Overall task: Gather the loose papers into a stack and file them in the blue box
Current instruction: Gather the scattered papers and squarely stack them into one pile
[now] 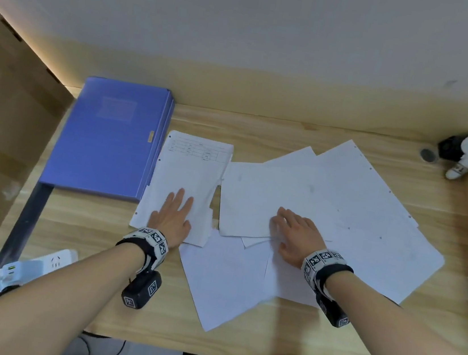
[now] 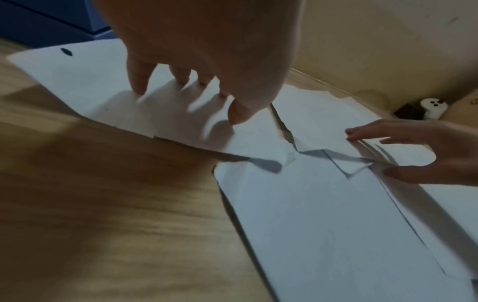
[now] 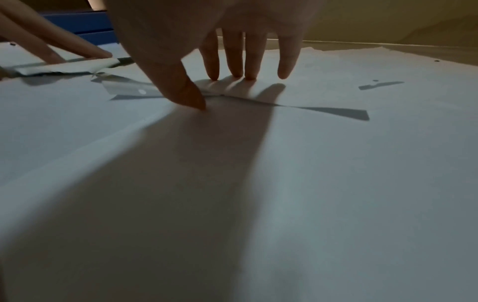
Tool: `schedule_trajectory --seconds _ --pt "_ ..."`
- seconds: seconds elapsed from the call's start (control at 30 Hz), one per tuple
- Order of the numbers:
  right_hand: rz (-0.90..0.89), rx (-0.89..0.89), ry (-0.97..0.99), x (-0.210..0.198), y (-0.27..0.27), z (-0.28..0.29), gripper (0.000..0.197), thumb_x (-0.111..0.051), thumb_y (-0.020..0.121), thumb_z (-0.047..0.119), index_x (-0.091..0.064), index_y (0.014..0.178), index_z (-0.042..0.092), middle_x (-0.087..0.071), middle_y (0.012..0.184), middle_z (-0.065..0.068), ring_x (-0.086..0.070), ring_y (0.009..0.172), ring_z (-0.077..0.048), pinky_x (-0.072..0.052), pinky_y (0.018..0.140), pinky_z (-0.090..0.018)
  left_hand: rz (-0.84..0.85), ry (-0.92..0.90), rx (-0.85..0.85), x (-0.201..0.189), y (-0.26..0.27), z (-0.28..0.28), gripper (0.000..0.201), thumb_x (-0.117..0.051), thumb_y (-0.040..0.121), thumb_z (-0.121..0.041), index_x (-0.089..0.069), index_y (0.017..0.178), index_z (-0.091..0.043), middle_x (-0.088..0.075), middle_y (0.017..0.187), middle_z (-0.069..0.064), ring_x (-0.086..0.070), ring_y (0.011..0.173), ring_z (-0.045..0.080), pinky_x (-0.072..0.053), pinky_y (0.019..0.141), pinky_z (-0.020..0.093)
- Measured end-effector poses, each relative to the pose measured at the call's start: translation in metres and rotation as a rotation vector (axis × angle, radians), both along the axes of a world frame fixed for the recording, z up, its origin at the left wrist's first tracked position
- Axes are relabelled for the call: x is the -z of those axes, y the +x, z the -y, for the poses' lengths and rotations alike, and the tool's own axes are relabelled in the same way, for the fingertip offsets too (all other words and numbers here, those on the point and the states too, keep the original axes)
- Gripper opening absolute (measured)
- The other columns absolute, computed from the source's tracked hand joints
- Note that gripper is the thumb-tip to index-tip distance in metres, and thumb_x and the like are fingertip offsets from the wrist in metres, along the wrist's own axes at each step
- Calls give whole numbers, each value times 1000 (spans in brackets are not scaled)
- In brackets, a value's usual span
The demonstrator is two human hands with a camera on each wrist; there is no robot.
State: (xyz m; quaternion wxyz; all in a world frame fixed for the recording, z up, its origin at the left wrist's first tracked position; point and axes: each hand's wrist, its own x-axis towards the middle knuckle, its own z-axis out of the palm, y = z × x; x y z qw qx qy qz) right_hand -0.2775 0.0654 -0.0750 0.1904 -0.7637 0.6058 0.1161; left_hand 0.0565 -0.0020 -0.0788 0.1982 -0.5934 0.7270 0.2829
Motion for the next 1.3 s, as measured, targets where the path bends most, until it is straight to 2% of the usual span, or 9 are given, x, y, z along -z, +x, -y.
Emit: schedule_trajectory --seconds 0.2,0.37,0.53,0.7,0.87,1.0,1.13,1.23,1.3 --pt "-75 -12 -130 12 1 11 49 -65 63 3 -59 110 13 -62 120 -3 -65 100 -27 -48 87 -38 25 59 -38 0 -12 13 68 -35 99 -31 -1 157 -23 19 164 -1 11 152 24 -24 117 54" --pt "-42 49 -204 6 3 17 34 -65 61 1 -63 91 16 -67 93 0 -65 74 -27 -48 72 -34 69 91 -16 -7 -16 18 70 -37 98 -34 -2 157 -22 17 164 1 9 152 26 -20 119 53" --pt "101 197 -331 -29 -9 35 16 -63 75 12 -69 90 17 -70 81 -3 -65 66 -31 -45 66 -31 77 52 -28 -17 -21 15 66 -37 98 -32 -10 157 -20 11 165 0 5 152 24 -13 121 48" --pt "303 373 -448 -91 -28 62 21 -57 86 24 -66 103 19 -71 95 0 -65 82 -29 -51 67 -36 32 -28 53 -16 -28 -8 68 -38 96 -25 -10 156 -14 9 165 3 2 153 22 -13 122 45" --pt "615 564 -483 -142 -34 77 17 -60 89 22 -56 73 25 -54 65 3 -51 62 -17 -36 56 -29 -121 10 -25 -26 -40 -12 62 -36 101 -29 -12 156 -13 -3 166 5 -10 152 21 -17 121 38" --pt "909 782 -431 -138 -35 80 25 -64 86 22 -59 80 -2 -55 69 -11 -48 63 -16 -40 58 -29 -398 43 -228 -42 -58 6 53 -33 104 -33 -27 153 -15 -32 158 4 -33 144 21 -25 115 31" --pt "949 937 -348 -108 -35 69 35 -59 90 22 -46 65 2 -42 63 -6 -39 56 -14 -33 50 -25 -592 175 -375 -55 -87 21 43 -33 102 -40 -52 134 -18 -54 137 1 -48 130 22 -35 104 29" --pt "921 1042 -301 -79 -39 60 35 -56 93 22 -38 65 11 -33 63 -6 -31 58 -15 -24 53 -27 -661 253 -479 -52 -106 25 47 -40 99 -44 -52 132 -12 -58 135 12 -55 123 29 -44 98 35" --pt "888 1107 -272 -64 -40 55 38 -55 94 22 -34 64 12 -29 62 -4 -27 56 -15 -21 52 -28 -653 256 -529 -47 -116 26 33 -45 98 -43 -51 116 -17 -60 120 3 -57 110 23 -46 89 31"
